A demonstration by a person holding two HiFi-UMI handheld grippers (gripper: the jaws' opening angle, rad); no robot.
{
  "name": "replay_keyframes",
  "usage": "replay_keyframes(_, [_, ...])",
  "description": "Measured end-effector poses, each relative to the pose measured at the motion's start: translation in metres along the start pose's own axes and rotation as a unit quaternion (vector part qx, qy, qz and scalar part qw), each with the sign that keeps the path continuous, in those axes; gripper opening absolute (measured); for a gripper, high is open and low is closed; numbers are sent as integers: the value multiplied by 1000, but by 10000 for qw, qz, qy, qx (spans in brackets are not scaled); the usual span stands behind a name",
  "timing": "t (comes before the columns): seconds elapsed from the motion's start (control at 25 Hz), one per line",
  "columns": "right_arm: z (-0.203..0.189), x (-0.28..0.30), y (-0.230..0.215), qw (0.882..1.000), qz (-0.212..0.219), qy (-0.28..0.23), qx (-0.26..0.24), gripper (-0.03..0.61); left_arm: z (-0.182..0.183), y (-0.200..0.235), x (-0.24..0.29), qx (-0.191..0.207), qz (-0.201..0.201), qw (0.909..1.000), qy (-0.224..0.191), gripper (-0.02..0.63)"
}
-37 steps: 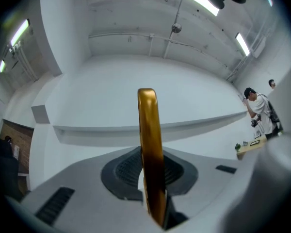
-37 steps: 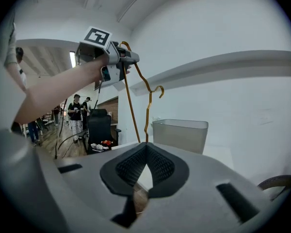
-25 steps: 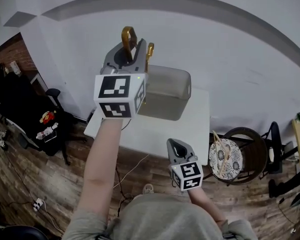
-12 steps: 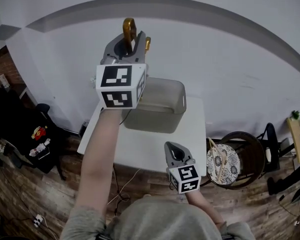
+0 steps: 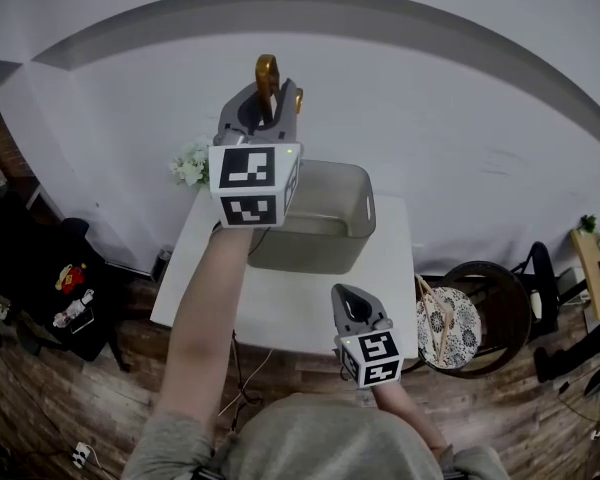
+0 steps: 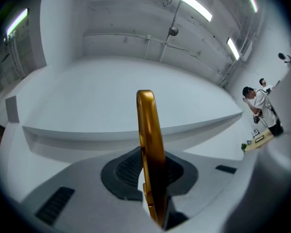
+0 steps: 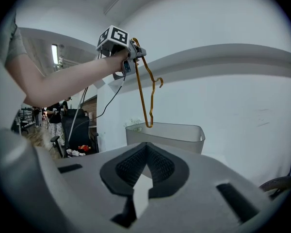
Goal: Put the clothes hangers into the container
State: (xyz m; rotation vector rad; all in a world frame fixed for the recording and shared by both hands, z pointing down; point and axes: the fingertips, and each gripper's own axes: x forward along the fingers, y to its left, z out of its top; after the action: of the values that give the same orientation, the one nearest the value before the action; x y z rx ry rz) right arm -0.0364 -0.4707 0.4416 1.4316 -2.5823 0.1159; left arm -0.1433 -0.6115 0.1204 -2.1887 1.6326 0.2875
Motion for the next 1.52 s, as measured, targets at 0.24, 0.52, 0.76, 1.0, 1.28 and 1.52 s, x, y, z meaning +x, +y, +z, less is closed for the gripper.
replay_keyframes(0.24, [-4,14,-5,9999,-113,69,0,0,-56,-2,6,-122,-83,9995,266,55])
replay_keyframes(0.52, [-10,17,-8,9996,-217,151,26,0,-123,-8,0,-139,-114,9972,726,55])
replay_keyframes(0.76, [-14,21,-9,9994,-228,243,3,0,-167,-9,-9,-249,-22,9946,1005,55])
replay_keyframes(1.0, [-19,21,-6,9993,-211,310,-7,0,-202,-9,-20,-323,44,9910,1297,55])
replay_keyframes(1.28, [-24,16,-1,9992,-176,370,-26,0,-234,-18,-34,-403,49,9856,1644,57])
replay_keyframes(1.52, [-26,15,0,9991,-130,405,-48,0,-256,-16,-45,-278,281,9837,1753,57])
